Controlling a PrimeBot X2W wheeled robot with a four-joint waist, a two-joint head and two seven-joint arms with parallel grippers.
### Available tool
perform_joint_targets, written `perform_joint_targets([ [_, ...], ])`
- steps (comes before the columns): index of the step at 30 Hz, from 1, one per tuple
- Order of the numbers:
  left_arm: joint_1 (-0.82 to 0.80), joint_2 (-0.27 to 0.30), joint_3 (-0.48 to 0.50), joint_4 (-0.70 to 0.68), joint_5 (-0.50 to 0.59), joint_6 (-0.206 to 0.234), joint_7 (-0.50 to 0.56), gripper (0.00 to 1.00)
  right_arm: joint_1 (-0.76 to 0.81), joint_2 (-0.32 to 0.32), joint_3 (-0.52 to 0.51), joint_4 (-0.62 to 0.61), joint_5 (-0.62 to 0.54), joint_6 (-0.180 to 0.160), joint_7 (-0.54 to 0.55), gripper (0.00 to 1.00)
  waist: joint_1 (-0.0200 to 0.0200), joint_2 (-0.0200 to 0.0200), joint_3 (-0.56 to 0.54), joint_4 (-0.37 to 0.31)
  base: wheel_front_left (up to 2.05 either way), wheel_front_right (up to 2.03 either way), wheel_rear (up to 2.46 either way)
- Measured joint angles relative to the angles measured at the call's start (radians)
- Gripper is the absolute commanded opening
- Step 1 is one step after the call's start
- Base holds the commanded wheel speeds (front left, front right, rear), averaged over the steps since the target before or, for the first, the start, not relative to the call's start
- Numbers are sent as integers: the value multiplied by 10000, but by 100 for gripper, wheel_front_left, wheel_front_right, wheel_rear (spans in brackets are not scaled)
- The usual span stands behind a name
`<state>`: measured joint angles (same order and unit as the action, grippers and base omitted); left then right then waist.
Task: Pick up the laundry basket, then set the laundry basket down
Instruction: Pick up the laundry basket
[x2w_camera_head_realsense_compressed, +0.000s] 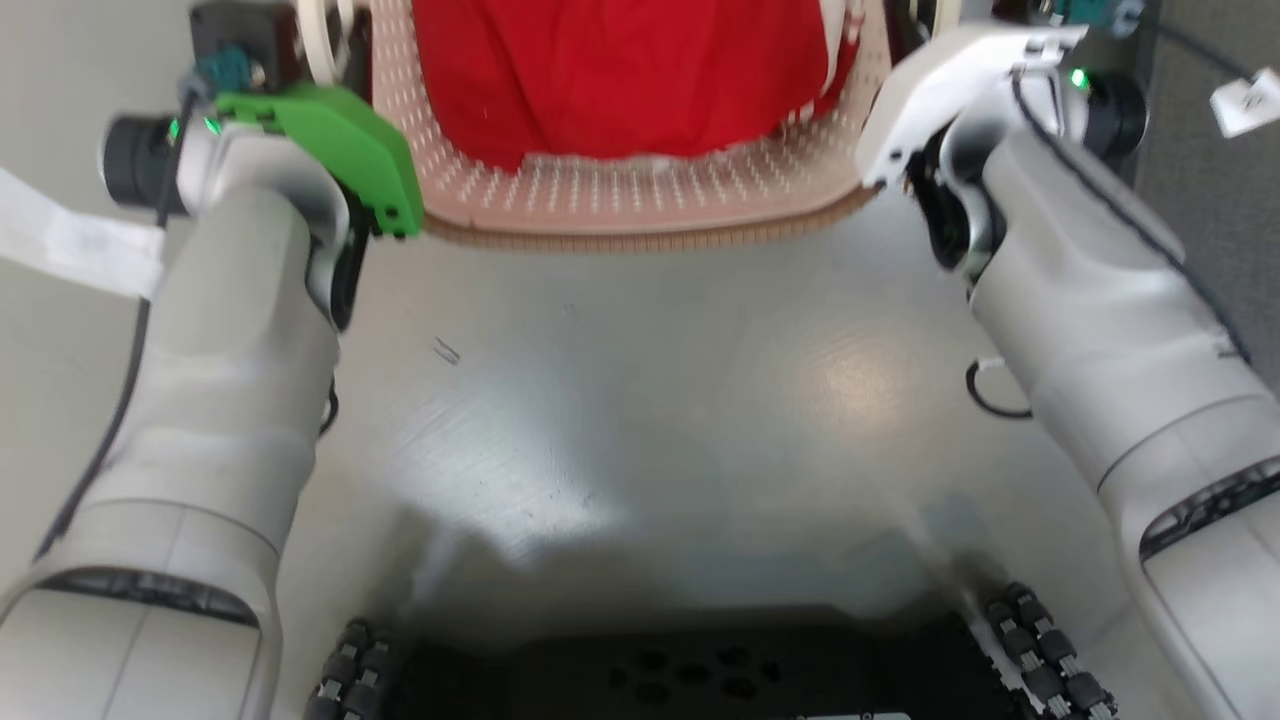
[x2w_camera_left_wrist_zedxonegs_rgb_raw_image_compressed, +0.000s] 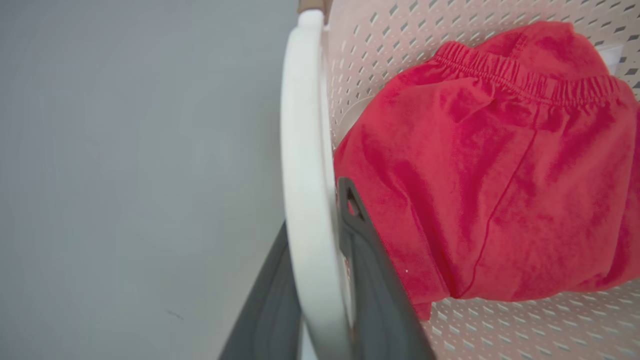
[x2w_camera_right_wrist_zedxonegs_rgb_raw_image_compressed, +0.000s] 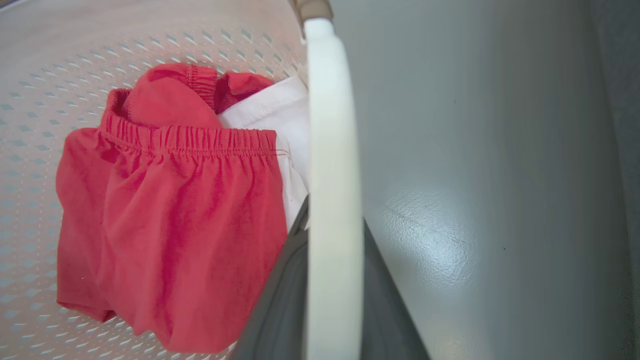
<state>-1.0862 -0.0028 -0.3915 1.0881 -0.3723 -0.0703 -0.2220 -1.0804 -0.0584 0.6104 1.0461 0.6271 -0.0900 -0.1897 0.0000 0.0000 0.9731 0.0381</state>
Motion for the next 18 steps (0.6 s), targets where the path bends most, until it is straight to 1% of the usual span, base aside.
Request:
perform_joint_targets([
  [18, 1651, -88, -654, 364, -980, -102, -96, 0, 1618, 159, 629, 458, 709, 29, -132, 0, 0, 0, -2022, 226, 0, 0, 0],
])
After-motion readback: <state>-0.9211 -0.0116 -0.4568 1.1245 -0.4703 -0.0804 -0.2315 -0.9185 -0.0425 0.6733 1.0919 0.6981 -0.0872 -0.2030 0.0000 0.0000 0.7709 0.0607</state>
